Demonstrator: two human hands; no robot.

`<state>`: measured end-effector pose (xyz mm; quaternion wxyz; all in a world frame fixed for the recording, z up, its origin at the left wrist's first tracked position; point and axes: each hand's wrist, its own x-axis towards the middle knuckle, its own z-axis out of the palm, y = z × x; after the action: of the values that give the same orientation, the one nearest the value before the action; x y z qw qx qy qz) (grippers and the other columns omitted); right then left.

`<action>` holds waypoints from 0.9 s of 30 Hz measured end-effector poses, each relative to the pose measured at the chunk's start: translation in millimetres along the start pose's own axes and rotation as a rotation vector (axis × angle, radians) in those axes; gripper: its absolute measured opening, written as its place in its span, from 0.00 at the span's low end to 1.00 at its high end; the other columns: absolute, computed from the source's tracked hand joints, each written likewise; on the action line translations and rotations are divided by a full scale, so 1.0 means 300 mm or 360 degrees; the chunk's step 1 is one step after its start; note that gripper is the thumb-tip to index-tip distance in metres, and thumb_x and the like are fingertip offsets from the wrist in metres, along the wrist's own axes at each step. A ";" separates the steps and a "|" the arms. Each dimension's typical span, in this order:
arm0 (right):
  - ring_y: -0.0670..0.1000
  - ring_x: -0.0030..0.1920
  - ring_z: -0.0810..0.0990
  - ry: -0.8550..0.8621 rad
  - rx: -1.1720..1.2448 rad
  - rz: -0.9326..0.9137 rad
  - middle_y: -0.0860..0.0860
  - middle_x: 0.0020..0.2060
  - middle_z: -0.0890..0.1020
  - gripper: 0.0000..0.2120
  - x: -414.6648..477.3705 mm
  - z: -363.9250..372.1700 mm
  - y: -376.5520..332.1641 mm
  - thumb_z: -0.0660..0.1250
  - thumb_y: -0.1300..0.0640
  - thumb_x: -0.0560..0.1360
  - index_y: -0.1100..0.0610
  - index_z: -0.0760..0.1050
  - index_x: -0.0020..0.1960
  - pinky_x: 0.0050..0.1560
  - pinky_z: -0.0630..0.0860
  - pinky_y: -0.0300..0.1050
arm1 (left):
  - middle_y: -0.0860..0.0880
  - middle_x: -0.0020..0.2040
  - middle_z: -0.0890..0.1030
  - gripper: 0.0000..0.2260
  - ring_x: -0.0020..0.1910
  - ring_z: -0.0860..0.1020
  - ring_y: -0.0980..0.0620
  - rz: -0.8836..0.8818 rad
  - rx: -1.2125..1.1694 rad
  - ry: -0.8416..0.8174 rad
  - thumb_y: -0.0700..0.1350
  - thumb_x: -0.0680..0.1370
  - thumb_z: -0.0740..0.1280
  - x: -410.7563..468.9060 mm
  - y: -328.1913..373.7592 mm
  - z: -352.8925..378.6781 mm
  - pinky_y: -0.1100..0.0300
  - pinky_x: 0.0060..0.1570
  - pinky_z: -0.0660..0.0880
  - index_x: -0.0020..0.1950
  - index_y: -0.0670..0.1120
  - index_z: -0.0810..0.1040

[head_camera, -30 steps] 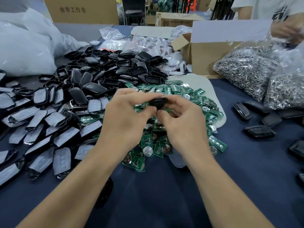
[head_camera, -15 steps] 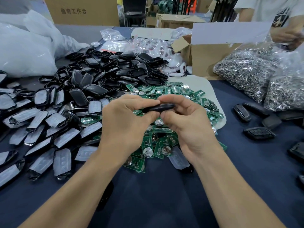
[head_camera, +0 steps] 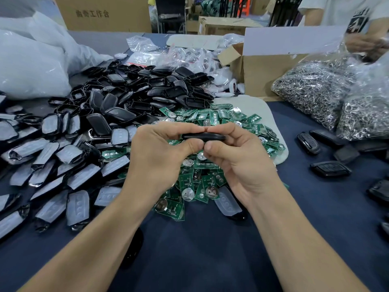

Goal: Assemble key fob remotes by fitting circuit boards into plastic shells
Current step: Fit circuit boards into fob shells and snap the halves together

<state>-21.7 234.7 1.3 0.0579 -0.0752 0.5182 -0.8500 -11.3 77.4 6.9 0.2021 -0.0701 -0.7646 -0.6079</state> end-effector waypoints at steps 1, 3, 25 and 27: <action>0.50 0.36 0.83 0.0001 -0.0003 -0.0013 0.53 0.36 0.84 0.14 -0.002 0.002 0.002 0.69 0.79 0.71 0.60 0.81 0.45 0.41 0.81 0.41 | 0.61 0.43 0.87 0.18 0.46 0.85 0.60 0.0017 0.0020 0.0023 0.39 0.68 0.82 -0.002 -0.001 -0.001 0.69 0.47 0.78 0.44 0.64 0.87; 0.50 0.38 0.83 0.0008 -0.0005 -0.0057 0.53 0.36 0.85 0.15 -0.003 0.005 0.008 0.69 0.79 0.70 0.60 0.81 0.44 0.42 0.81 0.41 | 0.60 0.44 0.86 0.19 0.47 0.84 0.60 0.0036 0.0054 0.0059 0.40 0.68 0.82 -0.007 0.000 0.000 0.70 0.47 0.77 0.44 0.65 0.87; 0.51 0.44 0.87 0.0224 0.1124 -0.0092 0.58 0.56 0.86 0.19 -0.044 -0.165 -0.166 0.76 0.66 0.67 0.63 0.84 0.58 0.44 0.83 0.38 | 0.60 0.40 0.87 0.07 0.43 0.85 0.61 -0.0420 0.0184 0.0421 0.47 0.76 0.77 0.056 -0.044 -0.069 0.66 0.44 0.81 0.43 0.60 0.88; 0.49 0.42 0.85 0.0470 0.0296 -0.0078 0.55 0.48 0.88 0.15 -0.024 -0.111 -0.127 0.76 0.69 0.67 0.61 0.85 0.54 0.46 0.83 0.39 | 0.62 0.39 0.86 0.07 0.34 0.83 0.61 -0.0439 0.0339 0.0453 0.47 0.77 0.75 0.062 -0.044 -0.095 0.65 0.34 0.80 0.45 0.60 0.88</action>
<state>-21.7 282.5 19.7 -0.0329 0.0435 0.4381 -0.8973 -26.7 44.3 7.4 0.2292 0.1434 -0.7907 -0.5493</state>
